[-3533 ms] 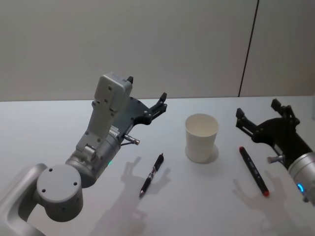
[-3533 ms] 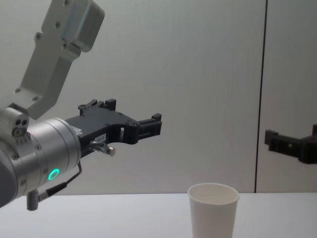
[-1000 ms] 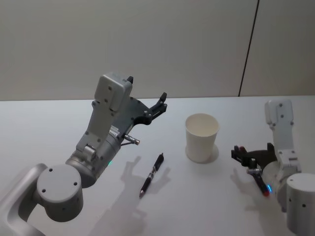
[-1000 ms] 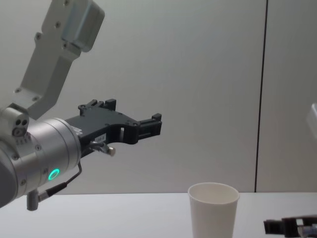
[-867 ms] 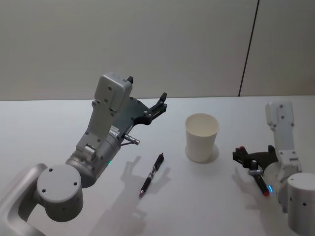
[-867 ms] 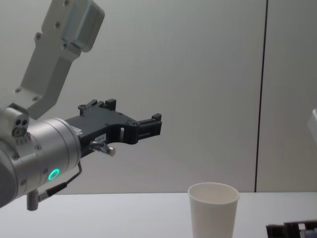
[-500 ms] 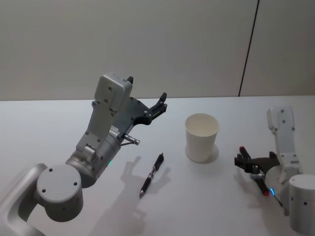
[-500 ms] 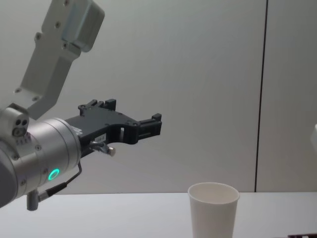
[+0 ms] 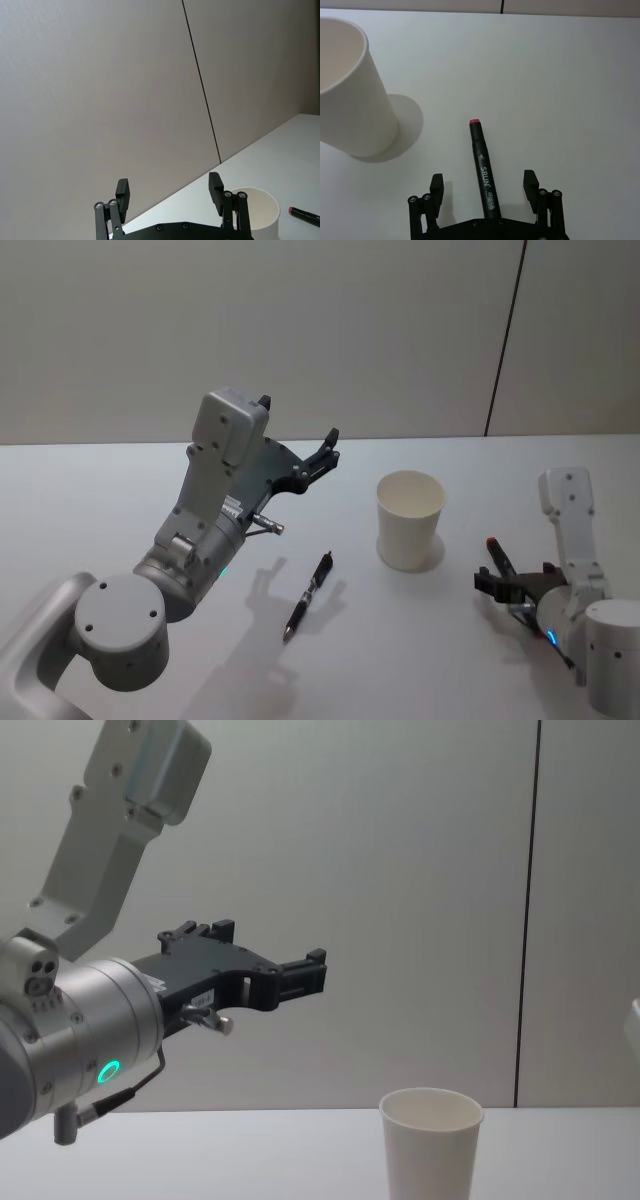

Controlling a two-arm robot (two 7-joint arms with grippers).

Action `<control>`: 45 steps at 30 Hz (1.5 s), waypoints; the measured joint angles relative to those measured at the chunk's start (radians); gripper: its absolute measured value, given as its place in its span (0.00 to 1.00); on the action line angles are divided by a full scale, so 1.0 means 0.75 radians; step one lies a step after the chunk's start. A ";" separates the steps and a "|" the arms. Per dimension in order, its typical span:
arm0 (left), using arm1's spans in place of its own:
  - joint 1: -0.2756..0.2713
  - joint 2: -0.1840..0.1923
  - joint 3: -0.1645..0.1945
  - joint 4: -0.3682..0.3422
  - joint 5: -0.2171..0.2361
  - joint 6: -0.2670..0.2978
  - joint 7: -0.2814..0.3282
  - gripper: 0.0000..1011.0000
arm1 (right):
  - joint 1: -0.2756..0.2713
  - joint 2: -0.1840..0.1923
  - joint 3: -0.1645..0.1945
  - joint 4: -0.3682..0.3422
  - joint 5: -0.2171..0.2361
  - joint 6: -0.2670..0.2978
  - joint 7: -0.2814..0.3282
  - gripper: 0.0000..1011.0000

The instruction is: Place the pen into the pen holder.

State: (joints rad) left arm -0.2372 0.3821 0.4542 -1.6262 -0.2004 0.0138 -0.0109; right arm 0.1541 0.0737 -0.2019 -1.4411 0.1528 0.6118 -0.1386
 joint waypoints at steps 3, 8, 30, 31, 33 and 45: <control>0.000 0.000 0.000 0.000 0.000 0.000 0.000 1.00 | 0.004 -0.002 0.003 0.016 -0.002 0.000 0.006 0.99; 0.000 0.000 0.000 0.000 0.000 0.000 0.000 1.00 | 0.008 -0.005 0.006 0.034 -0.004 -0.001 0.013 0.98; 0.000 0.000 0.000 0.000 0.000 0.000 0.000 1.00 | 0.025 -0.019 0.013 0.107 -0.023 -0.029 0.048 0.43; 0.000 0.000 0.000 0.000 0.000 0.000 0.000 1.00 | 0.025 -0.020 0.013 0.108 -0.024 -0.031 0.050 0.41; 0.000 0.000 0.000 0.000 0.000 0.000 0.000 1.00 | 0.024 -0.021 0.013 0.111 -0.027 -0.038 0.058 0.39; 0.000 0.000 0.000 0.000 0.000 0.000 0.000 1.00 | 0.018 -0.024 0.013 0.114 -0.033 -0.065 0.089 0.17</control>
State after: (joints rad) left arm -0.2372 0.3821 0.4542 -1.6262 -0.2004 0.0139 -0.0109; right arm 0.1677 0.0554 -0.1925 -1.3558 0.1280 0.5633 -0.0720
